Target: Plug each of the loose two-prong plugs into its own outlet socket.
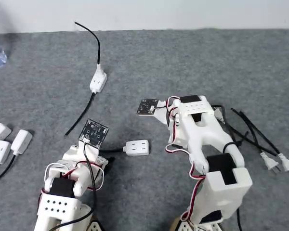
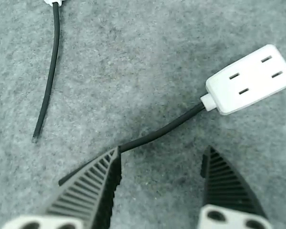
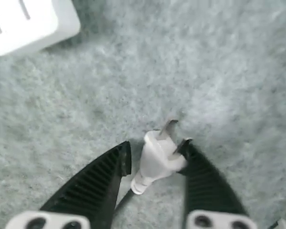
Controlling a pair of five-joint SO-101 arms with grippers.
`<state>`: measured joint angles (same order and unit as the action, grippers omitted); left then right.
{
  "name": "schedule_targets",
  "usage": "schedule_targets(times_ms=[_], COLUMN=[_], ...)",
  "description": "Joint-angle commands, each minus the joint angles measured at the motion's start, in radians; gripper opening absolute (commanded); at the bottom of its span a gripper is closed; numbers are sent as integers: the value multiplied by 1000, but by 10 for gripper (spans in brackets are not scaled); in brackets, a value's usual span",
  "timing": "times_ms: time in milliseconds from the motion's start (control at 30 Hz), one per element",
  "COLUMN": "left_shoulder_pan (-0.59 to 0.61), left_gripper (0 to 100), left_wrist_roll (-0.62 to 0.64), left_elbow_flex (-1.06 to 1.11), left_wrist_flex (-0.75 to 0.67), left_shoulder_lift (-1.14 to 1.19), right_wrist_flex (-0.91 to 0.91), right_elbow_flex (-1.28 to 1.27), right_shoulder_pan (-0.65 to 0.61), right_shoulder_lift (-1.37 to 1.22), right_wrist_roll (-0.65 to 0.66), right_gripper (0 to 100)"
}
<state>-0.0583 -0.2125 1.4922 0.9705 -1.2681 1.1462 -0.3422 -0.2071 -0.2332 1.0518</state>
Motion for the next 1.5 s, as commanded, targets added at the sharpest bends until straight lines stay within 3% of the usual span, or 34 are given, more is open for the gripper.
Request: schedule_targets(times_ms=[0, 467, 900, 1100, 1367, 1467], left_shoulder_pan=[-8, -3, -8, -8, -8, -5], left_gripper=[258, 258, 258, 258, 258, 258], left_wrist_roll=[-9, -9, -9, -9, -9, -9], left_elbow_flex=[-8, -8, -8, -8, -8, -8], left_wrist_flex=[-26, -26, -26, -26, -26, -26], left_shoulder_lift=[-12, -12, -12, -12, -12, -12], right_wrist_flex=[-8, -21, -414, -420, -232, -174], right_elbow_flex=[48, 40, -354, -479, -486, -486], right_shoulder_pan=[-10, 59, 67, 67, 35, -19], right_shoulder_lift=[36, 193, 266, 360, 441, 456], right_wrist_roll=[-9, 48, 6, -2, -3, -5], right_gripper=[9, 9, 9, 11, 244, 258])
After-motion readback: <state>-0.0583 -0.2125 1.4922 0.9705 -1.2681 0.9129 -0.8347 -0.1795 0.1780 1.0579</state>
